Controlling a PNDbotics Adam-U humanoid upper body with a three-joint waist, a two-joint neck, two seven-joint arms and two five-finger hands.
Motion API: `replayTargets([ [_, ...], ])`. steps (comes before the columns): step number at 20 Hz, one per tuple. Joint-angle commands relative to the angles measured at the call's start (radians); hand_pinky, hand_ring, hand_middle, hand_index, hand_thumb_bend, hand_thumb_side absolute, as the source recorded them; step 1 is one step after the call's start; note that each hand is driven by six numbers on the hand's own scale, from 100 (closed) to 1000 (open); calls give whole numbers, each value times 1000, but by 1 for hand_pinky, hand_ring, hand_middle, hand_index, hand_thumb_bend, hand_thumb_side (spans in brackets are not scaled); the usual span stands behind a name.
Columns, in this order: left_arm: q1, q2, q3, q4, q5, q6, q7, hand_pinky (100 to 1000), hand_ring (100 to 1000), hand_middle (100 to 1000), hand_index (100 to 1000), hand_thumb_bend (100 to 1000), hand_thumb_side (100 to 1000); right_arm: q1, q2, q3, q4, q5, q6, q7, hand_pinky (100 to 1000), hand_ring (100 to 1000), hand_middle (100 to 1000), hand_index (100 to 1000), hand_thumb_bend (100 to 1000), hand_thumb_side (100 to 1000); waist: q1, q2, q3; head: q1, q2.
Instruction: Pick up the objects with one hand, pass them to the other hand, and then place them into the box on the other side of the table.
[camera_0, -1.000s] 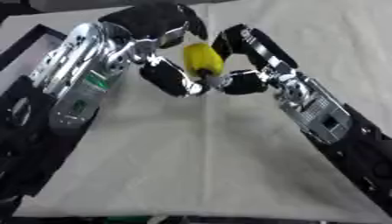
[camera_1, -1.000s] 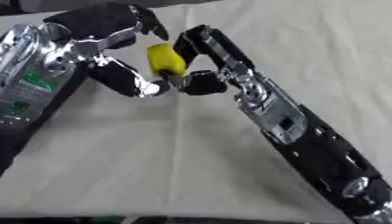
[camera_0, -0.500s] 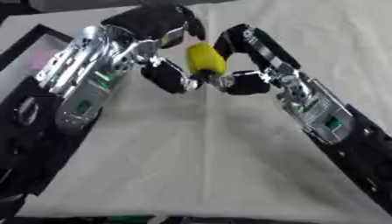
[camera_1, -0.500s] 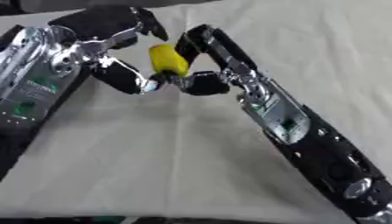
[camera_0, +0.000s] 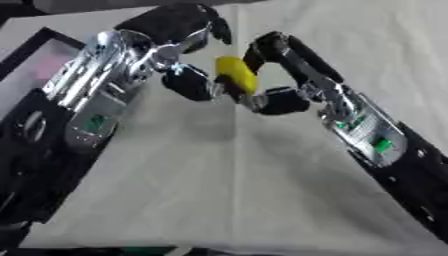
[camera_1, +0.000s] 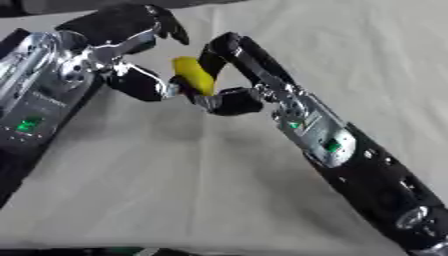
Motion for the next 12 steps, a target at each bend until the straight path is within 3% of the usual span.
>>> replayTargets([
  [1, -16, -3, 9, 2, 3, 0, 11, 804, 782, 750, 815, 271, 321, -13, -11, 10, -32, 8, -20, 15, 552, 438, 381, 479, 333, 100, 4, -28, 0, 3, 1],
  [7, -20, -6, 5, 12, 13, -11, 4, 808, 786, 755, 828, 317, 364, -14, -13, 15, -45, 9, -34, 32, 552, 439, 381, 479, 333, 100, 4, -28, -2, 3, 1],
  [12, -17, -1, 3, -1, 34, -47, -68, 818, 793, 760, 831, 357, 310, -13, -14, 13, -45, 25, -19, 8, 550, 438, 380, 476, 335, 100, 3, -27, -1, 2, 1],
])
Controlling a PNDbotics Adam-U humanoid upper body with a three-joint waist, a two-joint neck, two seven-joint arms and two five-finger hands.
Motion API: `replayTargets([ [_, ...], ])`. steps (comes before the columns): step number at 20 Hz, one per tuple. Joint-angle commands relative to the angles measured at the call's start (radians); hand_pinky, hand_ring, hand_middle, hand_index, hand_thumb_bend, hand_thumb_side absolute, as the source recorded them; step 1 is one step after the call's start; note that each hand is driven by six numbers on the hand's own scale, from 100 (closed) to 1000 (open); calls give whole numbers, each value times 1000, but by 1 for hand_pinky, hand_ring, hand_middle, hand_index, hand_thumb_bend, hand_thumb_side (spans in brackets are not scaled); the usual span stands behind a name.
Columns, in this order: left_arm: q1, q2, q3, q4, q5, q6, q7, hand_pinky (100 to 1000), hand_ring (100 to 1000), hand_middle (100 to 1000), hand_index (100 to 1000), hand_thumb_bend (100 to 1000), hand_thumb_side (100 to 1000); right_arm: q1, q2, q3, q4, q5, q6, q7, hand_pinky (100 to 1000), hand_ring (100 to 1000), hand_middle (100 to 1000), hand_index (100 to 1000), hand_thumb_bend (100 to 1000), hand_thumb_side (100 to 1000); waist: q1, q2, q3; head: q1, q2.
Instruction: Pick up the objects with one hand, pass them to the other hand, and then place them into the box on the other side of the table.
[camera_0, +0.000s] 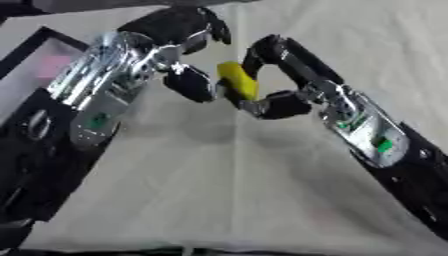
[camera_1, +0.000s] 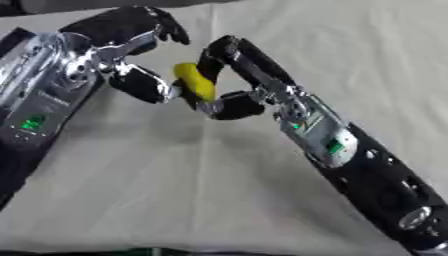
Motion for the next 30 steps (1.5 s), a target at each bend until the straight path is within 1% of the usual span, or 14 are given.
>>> replayTargets([
  [1, -17, 7, 4, -27, 25, -24, -53, 820, 794, 759, 830, 357, 299, -15, -4, 3, -39, 10, 7, -16, 550, 437, 380, 476, 335, 100, 3, -27, 1, 1, 1],
  [4, -15, 11, 8, -46, 53, -31, -89, 823, 790, 750, 813, 323, 224, -14, -5, 3, -41, 15, 17, -24, 549, 437, 378, 475, 335, 100, 2, -27, 1, 1, 1],
  [9, -14, 11, 7, -52, 107, -24, -111, 828, 784, 735, 802, 263, 100, -17, -3, 6, -41, 16, 22, -25, 547, 436, 378, 473, 337, 100, 0, -27, 1, 3, 1],
  [13, -13, 10, 5, -47, 150, -22, -113, 824, 772, 714, 781, 193, 100, -19, 0, 8, -35, 20, 22, -23, 545, 436, 377, 473, 338, 100, 0, -26, 1, 3, 1],
  [16, -13, 10, 4, -48, 158, -14, -97, 806, 746, 658, 739, 134, 100, -19, 0, 10, -34, 20, 21, -21, 543, 435, 376, 472, 338, 100, 0, -26, 1, 4, 1],
  [17, -13, 10, 3, -48, 156, -12, -88, 800, 738, 639, 729, 129, 104, -19, 0, 10, -34, 19, 21, -20, 543, 435, 376, 471, 338, 100, 0, -26, 1, 4, 1],
  [18, -13, 10, 2, -47, 154, -10, -80, 800, 738, 639, 729, 129, 104, -19, 1, 10, -34, 19, 21, -20, 543, 435, 376, 471, 338, 100, 0, -26, 1, 5, 1],
  [19, -13, 9, 0, -45, 150, -9, -71, 779, 703, 589, 687, 114, 138, -19, 1, 11, -33, 19, 20, -20, 542, 435, 376, 471, 339, 100, -1, -26, 1, 5, 1],
  [20, -13, 9, -1, -43, 145, -8, -64, 775, 696, 581, 679, 110, 151, -19, 1, 11, -33, 19, 20, -19, 542, 435, 376, 471, 339, 100, -1, -26, 0, 6, 1],
  [21, -13, 8, -3, -40, 142, -7, -59, 762, 672, 545, 639, 100, 176, -18, 1, 11, -33, 19, 19, -19, 541, 435, 376, 471, 345, 100, -1, -26, 0, 7, 1],
  [23, -13, 8, -7, -37, 131, -10, -53, 750, 658, 520, 591, 109, 137, -18, 1, 12, -32, 19, 19, -18, 540, 434, 376, 471, 340, 100, -1, -26, 0, 8, 1],
  [24, -13, 8, -8, -38, 124, -15, -51, 749, 656, 518, 585, 110, 132, -18, 1, 13, -31, 19, 19, -18, 540, 434, 376, 471, 340, 100, -1, -26, 0, 8, 1],
  [25, -14, 9, -10, -38, 115, -21, -52, 736, 639, 495, 542, 126, 100, -18, 0, 13, -30, 18, 19, -18, 539, 434, 377, 472, 341, 100, -1, -26, 0, 8, 1],
  [30, -13, 8, -12, -39, 80, -37, -64, 713, 609, 459, 506, 129, 100, -16, 1, 14, -29, 21, 21, -16, 539, 435, 379, 474, 342, 100, -2, -27, -1, 9, 1],
])
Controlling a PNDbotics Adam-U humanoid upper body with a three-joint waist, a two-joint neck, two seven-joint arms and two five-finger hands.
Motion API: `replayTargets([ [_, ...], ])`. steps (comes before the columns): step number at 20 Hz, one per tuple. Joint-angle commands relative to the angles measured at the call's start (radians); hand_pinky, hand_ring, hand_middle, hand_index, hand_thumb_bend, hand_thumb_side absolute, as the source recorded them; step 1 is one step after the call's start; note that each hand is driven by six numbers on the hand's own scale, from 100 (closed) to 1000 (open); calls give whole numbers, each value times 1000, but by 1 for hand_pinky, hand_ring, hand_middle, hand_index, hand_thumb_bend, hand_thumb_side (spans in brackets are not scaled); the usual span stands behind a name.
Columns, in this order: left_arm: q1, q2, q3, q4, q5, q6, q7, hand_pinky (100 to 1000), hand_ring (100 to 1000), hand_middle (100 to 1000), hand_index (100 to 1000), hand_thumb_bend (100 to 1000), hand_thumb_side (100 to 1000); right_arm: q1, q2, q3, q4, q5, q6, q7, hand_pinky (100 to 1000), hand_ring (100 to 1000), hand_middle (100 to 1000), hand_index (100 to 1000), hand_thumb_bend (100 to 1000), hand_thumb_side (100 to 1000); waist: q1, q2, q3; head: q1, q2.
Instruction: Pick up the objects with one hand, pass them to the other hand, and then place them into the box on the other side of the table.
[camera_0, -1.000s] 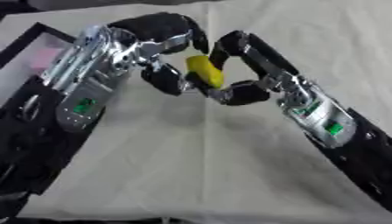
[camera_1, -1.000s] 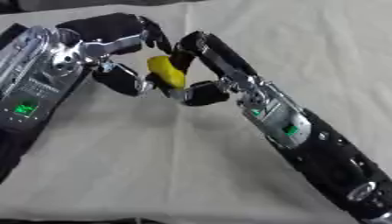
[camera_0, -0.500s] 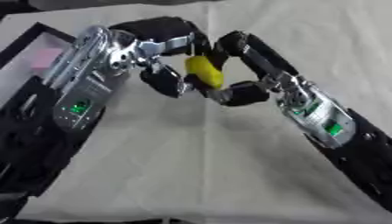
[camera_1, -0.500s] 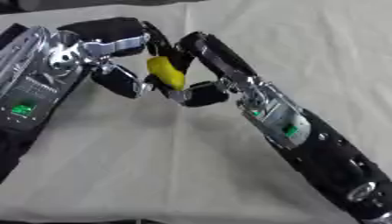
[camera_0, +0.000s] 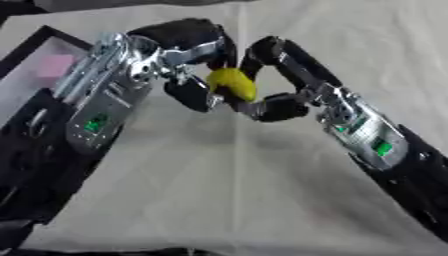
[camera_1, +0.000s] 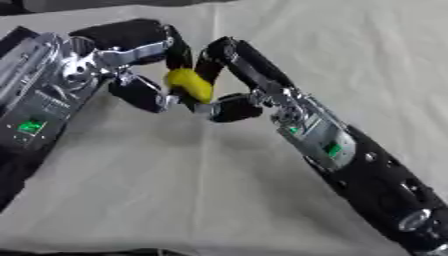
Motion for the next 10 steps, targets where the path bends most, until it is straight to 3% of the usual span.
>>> replayTargets([
  [1, -17, 4, 1, -9, -23, -7, -1, 706, 597, 445, 487, 126, 100, -16, -1, 0, -17, 4, -2, 4, 539, 436, 382, 478, 342, 100, -2, -27, -1, 4, -2],
  [4, -16, 3, 0, -11, -28, -4, 9, 697, 576, 413, 451, 135, 100, -15, 0, 0, -15, 8, -1, 8, 544, 443, 407, 509, 343, 100, -2, -26, -1, 5, -2],
  [6, -16, 3, 0, -14, -35, -4, 17, 691, 563, 395, 431, 154, 100, -15, -1, -1, -12, 18, 3, 11, 557, 460, 452, 554, 390, 100, -2, -26, -2, 5, -2],
  [10, -16, 4, 0, -18, -53, 1, 32, 677, 546, 371, 402, 205, 100, -14, -1, -3, -6, 49, 29, 5, 585, 503, 539, 647, 577, 100, -2, -27, -3, 6, -2],
])
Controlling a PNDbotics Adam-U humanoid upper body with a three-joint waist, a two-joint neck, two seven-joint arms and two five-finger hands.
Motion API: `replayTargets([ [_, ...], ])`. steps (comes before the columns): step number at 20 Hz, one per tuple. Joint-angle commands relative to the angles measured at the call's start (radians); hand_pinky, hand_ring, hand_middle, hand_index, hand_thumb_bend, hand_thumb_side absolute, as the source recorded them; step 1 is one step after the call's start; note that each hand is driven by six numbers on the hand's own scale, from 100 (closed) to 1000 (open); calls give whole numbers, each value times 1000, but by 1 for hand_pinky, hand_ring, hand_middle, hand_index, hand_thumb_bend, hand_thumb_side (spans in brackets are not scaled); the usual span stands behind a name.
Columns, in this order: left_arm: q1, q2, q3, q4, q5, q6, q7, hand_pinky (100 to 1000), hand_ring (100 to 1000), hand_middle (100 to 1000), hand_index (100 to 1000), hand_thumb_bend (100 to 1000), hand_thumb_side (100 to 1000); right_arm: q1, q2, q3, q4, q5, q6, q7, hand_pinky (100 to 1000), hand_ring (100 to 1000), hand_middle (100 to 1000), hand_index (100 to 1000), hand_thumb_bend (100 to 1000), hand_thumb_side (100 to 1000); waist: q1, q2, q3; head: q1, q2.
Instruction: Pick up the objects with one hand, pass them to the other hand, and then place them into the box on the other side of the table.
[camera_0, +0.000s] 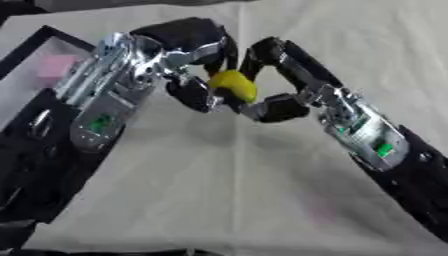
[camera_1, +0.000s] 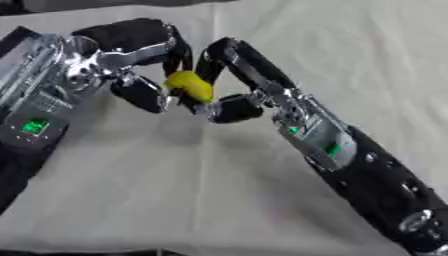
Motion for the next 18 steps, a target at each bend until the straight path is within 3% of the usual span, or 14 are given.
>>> replayTargets([
  [1, -16, 8, 6, -19, -20, 4, 13, 672, 542, 367, 397, 227, 100, -14, -2, -4, -10, 30, 22, -6, 596, 519, 570, 674, 653, 100, -2, -28, 0, 3, -2],
  [3, -17, 10, 8, -22, -41, 7, 16, 667, 541, 363, 392, 248, 100, -13, -3, -5, -7, 54, 43, -14, 610, 540, 596, 700, 697, 109, -2, -28, 0, 4, -2],
  [5, -16, 12, 10, -24, -61, 7, 15, 664, 539, 359, 386, 266, 100, -12, -4, -6, -8, 77, 60, -21, 622, 561, 620, 728, 781, 187, -2, -28, 0, 5, -2],
  [10, -13, 15, 12, -20, -96, 7, 8, 653, 532, 345, 371, 295, 100, -4, -9, -8, -11, 122, 74, -17, 636, 590, 653, 769, 853, 248, -4, -29, -3, 8, -2],
  [18, -9, 21, 13, -18, -121, -1, -18, 645, 530, 341, 364, 325, 100, 4, -14, -13, -16, 152, 118, -43, 639, 601, 667, 781, 854, 249, -3, -31, -6, 11, -2],
])
